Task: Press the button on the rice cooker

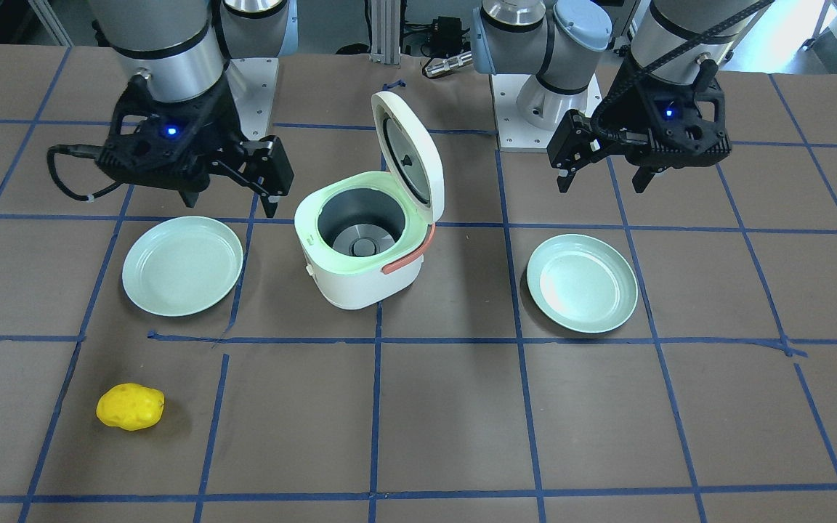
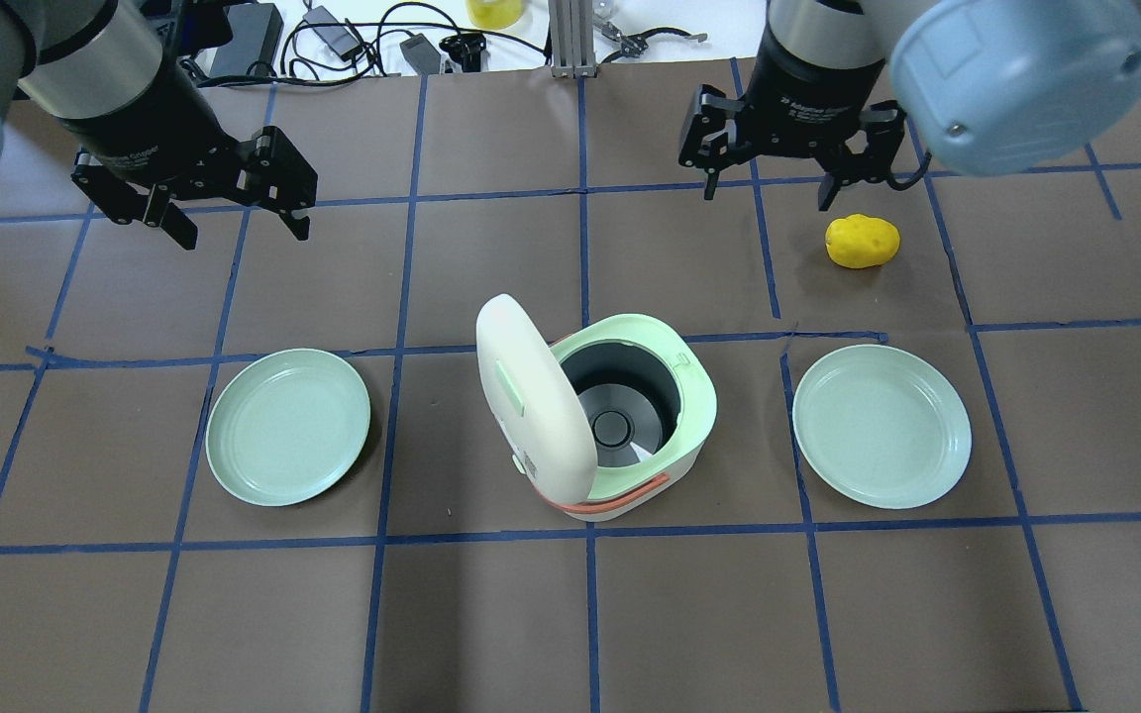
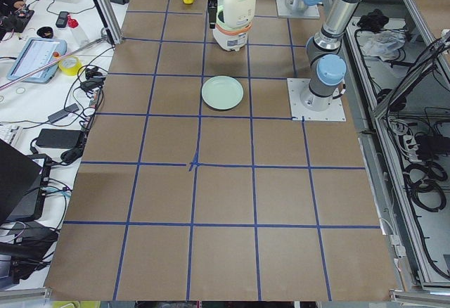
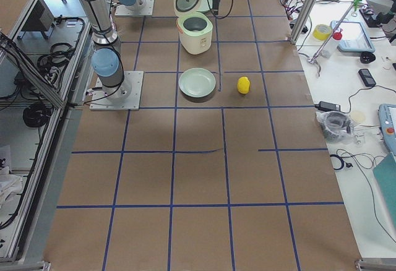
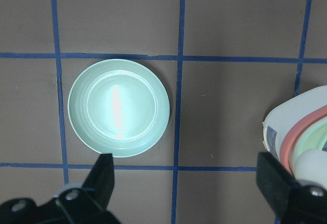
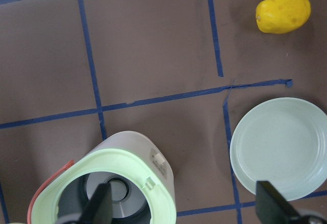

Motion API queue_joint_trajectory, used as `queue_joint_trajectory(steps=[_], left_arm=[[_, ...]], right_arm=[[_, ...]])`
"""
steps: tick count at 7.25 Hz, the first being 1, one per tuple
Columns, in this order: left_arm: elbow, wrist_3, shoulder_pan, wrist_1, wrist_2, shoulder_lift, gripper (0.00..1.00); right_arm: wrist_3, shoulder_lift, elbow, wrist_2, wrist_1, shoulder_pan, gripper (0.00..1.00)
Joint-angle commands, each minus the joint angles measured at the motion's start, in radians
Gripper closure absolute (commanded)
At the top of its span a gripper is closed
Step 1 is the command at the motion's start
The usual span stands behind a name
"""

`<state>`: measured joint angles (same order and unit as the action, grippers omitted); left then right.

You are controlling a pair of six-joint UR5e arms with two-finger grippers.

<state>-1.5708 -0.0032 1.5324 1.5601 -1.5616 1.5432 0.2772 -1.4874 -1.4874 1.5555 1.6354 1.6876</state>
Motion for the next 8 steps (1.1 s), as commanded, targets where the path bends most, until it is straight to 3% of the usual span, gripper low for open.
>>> queue_joint_trajectory(steps=[1,4,8], left_arm=[[0.000,-0.001,0.000,0.000,0.000,0.000,0.00],[0.000,0.000,0.000,0.000,0.000,0.000,0.00],[0.000,-0.001,0.000,0.000,0.000,0.000,0.00]], right_arm=[[-0.070,-0.001,0.007,0.005,-0.034,-0.075,0.00],[-0.136,-0.004,0.012,0.006,-0.097,-0.129,0.00],[-0.136,-0.007,0.016,0.012,-0.094,-0.129,0.00]])
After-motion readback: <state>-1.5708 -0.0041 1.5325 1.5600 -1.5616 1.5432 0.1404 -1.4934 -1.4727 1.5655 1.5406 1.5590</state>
